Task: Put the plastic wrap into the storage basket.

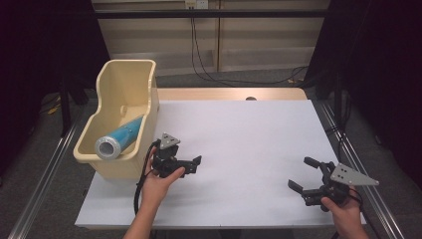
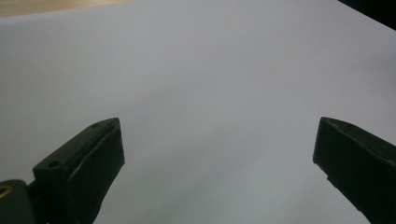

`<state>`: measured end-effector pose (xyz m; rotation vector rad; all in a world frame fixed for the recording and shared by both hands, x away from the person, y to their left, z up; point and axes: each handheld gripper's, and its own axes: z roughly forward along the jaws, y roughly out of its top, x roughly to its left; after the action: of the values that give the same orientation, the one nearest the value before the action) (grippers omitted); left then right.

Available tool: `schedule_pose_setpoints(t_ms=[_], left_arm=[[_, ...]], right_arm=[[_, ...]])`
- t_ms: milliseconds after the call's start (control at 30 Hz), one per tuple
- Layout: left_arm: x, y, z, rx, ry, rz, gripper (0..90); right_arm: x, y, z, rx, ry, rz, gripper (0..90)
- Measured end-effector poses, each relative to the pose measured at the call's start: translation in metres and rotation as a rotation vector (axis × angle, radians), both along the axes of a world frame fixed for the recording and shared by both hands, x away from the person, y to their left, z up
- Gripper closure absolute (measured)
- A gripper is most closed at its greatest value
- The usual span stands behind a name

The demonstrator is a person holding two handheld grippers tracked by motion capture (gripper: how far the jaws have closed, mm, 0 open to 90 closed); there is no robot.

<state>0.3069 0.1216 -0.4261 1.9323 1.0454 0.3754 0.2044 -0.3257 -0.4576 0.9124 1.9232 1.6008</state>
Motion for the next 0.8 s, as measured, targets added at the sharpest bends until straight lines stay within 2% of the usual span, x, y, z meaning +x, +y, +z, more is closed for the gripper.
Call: schedule_pose_setpoints(t_ms=[100,167,300,433,500,600,667,800], left_arm=[[-0.005,0.001,0.003,-0.009,-0.037,-0.008,1.9],[-0.008,0.002,0.003,-0.016,-0.047,-0.017,1.9],[-0.013,0.005,0.001,-0.001,-0.068,-0.021,1.9],[-0.019,0.009,0.002,-0.018,-0.097,-0.020,1.9],[-0.022,0.010,0.002,-0.012,-0.104,-0.022,1.9],[-0.026,0.012,0.002,-0.036,-0.108,-0.037,1.9],[-0.029,0.013,0.001,-0.025,-0.121,-0.041,1.9],[-0.032,0.014,0.002,-0.031,-0.138,-0.063,1.9]], right_arm=[[0.000,0.000,0.000,-0.005,0.000,0.001,1.1],[0.000,0.000,0.000,-0.004,0.000,0.000,1.1],[0.000,-0.001,-0.001,-0.008,0.000,-0.004,1.1],[0.000,-0.001,-0.001,-0.012,-0.002,-0.006,1.1],[0.000,-0.001,-0.001,-0.015,-0.006,-0.004,1.1],[0.000,-0.001,-0.001,-0.014,-0.002,-0.006,1.1],[0.000,-0.001,-0.001,-0.017,-0.003,-0.006,1.1],[0.000,-0.002,-0.002,-0.016,-0.004,-0.007,1.1]])
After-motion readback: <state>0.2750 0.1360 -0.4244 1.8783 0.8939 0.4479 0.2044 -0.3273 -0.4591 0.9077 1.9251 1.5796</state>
